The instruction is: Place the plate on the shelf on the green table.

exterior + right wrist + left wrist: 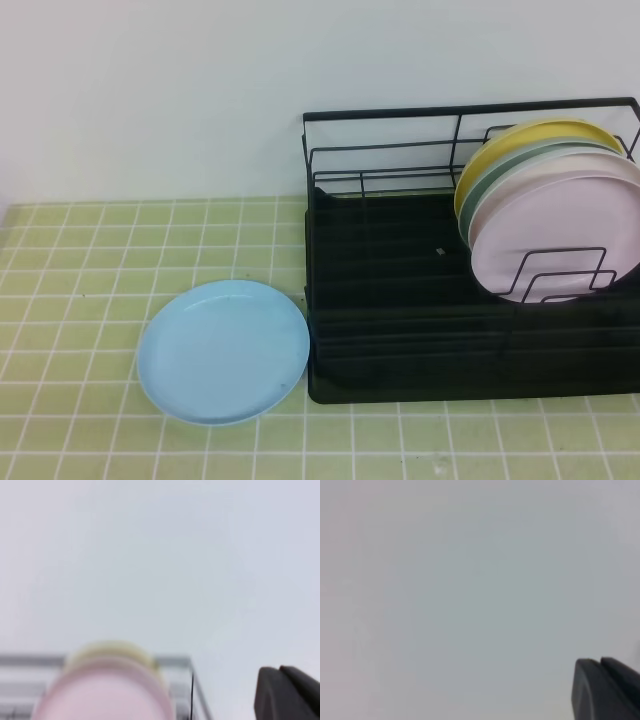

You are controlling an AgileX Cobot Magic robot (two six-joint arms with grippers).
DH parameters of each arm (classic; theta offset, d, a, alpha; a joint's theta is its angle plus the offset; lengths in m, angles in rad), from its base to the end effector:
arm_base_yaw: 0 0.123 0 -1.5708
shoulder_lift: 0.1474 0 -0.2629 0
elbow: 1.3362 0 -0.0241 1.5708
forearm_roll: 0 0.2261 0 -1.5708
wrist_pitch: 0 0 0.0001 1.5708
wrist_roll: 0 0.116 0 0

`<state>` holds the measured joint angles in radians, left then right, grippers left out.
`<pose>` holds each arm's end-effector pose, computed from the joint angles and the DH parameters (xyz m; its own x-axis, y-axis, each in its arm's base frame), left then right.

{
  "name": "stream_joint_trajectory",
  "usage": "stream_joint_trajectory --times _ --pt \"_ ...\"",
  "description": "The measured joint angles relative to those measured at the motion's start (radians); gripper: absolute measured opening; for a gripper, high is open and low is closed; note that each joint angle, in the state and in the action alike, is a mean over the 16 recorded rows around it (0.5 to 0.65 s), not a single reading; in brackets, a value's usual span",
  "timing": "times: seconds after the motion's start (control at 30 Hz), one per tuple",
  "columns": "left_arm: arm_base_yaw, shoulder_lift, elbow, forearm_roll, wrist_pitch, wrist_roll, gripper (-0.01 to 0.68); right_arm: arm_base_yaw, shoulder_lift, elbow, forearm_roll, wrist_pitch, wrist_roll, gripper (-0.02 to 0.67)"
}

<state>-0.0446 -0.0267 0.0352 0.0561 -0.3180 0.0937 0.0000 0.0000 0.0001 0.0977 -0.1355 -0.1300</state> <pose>0.0694 -0.0051 0.2411 0.3903 0.1292 -0.9116 0.0036 0.9899 0.1418 0.0763 -0.0015 0.2307 0.2196 -0.0332 -0.9750 0.0202 0.9994 -0.0295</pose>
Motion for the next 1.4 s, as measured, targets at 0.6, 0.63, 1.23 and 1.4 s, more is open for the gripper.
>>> stream_joint_trajectory --times 0.6,0.63,1.23,1.4 --pt "0.0 0.0 -0.038 0.054 -0.474 -0.027 -0.002 0.0 0.0 -0.004 0.023 -0.38 -0.072 -0.003" --pt "0.0 0.0 -0.051 0.054 -0.449 -0.039 -0.002 0.0 0.0 -0.009 0.022 -0.365 -0.076 -0.003" --pt "0.0 0.06 -0.403 0.02 0.249 -0.199 -0.002 0.0 0.12 -0.276 -0.031 0.197 -0.156 -0.002" --pt "0.0 0.081 -0.423 0.005 0.304 -0.27 -0.002 0.0 0.27 -0.323 0.026 0.298 -0.16 -0.002"
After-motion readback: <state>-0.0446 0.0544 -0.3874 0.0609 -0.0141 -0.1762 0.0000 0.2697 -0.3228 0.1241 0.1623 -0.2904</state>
